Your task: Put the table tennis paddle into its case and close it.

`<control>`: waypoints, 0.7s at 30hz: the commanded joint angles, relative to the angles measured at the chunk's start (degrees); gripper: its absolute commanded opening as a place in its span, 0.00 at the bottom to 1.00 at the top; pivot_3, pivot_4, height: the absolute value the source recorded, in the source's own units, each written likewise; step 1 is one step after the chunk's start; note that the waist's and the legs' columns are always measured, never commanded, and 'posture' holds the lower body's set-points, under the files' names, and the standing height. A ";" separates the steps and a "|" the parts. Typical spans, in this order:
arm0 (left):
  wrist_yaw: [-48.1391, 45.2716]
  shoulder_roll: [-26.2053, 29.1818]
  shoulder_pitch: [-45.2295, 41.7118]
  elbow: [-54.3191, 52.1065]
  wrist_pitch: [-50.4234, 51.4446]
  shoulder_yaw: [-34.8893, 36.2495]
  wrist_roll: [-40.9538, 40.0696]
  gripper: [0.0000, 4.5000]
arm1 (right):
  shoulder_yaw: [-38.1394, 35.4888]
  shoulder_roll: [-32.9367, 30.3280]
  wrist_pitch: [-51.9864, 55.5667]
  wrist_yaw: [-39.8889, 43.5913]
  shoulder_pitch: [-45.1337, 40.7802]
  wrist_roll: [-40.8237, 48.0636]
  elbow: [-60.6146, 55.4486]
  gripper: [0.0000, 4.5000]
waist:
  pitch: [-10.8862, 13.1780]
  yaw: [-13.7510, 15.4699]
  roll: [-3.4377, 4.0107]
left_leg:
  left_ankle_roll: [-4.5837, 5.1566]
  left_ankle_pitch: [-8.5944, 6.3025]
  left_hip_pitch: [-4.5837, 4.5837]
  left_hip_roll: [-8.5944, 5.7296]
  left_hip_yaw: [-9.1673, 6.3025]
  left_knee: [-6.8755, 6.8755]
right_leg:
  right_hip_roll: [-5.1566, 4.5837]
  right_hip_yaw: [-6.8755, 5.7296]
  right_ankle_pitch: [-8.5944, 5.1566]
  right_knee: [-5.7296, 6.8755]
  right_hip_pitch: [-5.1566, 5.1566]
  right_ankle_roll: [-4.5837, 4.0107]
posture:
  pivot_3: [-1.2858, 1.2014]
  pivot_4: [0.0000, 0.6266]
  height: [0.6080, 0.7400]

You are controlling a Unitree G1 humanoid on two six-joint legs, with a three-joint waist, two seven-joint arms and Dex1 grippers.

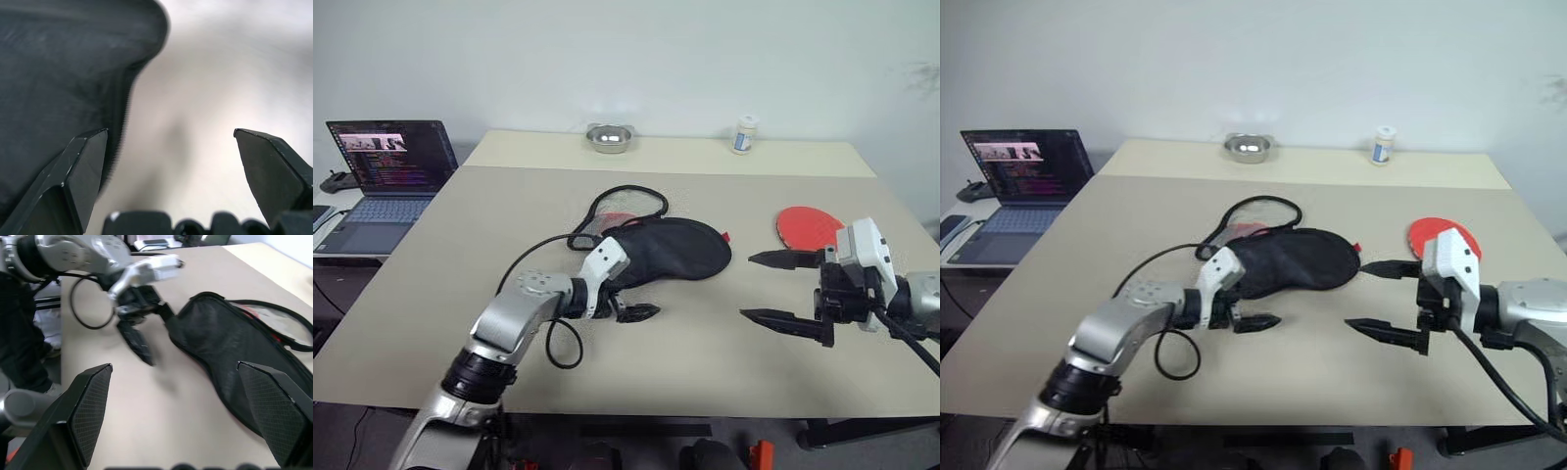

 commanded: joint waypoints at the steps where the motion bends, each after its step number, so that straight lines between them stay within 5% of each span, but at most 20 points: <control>1: -5.96 4.81 3.90 -5.07 -4.98 2.58 -2.20 0.99 | -1.18 1.07 1.87 -2.81 -0.86 2.32 -0.50 1.00 | 0.00 -0.06 0.01 | 0.00 0.00 0.00 0.00 0.01 -0.02 | 0.00 0.00 0.00 0.00 -0.01 -0.01 | 0.52 0.24 1.00; 10: -13.43 11.27 8.37 -2.76 -14.18 13.40 -7.18 0.99 | 4.36 10.59 13.17 -20.58 -2.92 4.91 -0.03 1.00 | 0.00 -0.03 0.01 | -0.04 0.03 0.00 0.05 -0.01 0.00 | -0.02 -0.04 -0.05 0.07 -0.04 -0.10 | 0.52 0.24 1.00; 16: -15.08 13.49 6.61 2.07 -16.96 18.87 -8.57 0.99 | 4.85 22.06 27.98 -38.35 -4.86 17.81 2.12 1.00 | 0.01 -0.08 0.02 | -0.04 0.03 -0.02 0.05 0.00 -0.08 | -0.01 -0.05 -0.06 0.09 -0.08 -0.13 | 0.52 0.24 1.00; 21: -15.55 14.03 3.82 5.99 -18.58 20.65 -8.61 0.99 | 9.13 32.82 29.83 -48.50 -8.28 14.58 7.24 1.00 | 0.01 -0.15 0.01 | -0.04 0.03 0.00 0.06 0.00 -0.07 | 0.03 -0.05 -0.05 0.11 -0.09 -0.12 | 0.52 0.24 1.00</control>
